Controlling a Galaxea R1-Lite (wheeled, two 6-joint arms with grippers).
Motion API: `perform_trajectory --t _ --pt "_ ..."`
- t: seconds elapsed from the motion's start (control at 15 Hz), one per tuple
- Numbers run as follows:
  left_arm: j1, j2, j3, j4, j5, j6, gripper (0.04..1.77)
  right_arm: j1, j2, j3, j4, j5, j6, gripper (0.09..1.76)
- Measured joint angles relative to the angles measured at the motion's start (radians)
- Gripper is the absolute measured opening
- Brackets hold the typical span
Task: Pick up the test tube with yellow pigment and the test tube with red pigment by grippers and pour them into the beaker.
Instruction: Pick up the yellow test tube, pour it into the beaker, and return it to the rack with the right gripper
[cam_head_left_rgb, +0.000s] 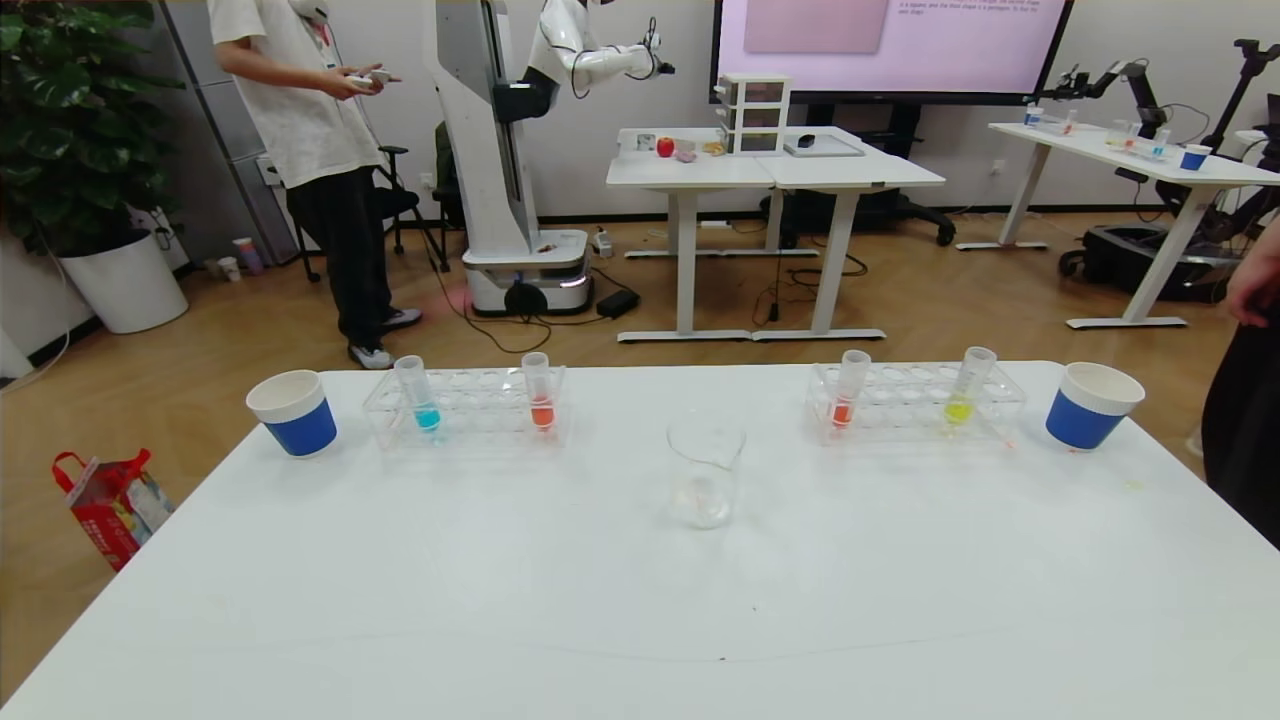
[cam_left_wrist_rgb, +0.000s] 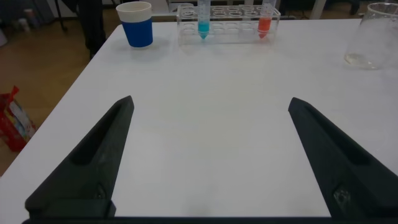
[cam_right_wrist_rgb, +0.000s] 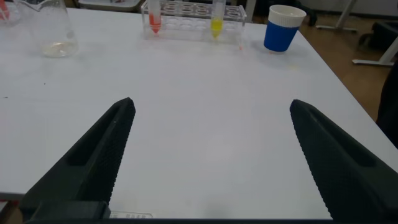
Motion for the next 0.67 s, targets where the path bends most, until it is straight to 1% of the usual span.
perform_trajectory --t 0.4,0.67 --pt "0.0 0.0 0.0 0.0 0.0 0.0 1.73 -0.001 0.0 0.0 0.0 0.004 0.002 1.74" --pt "0.0 0.0 0.0 0.0 0.0 0.0 1.73 -0.005 0.0 0.0 -0.008 -0.013 0.019 1.74"
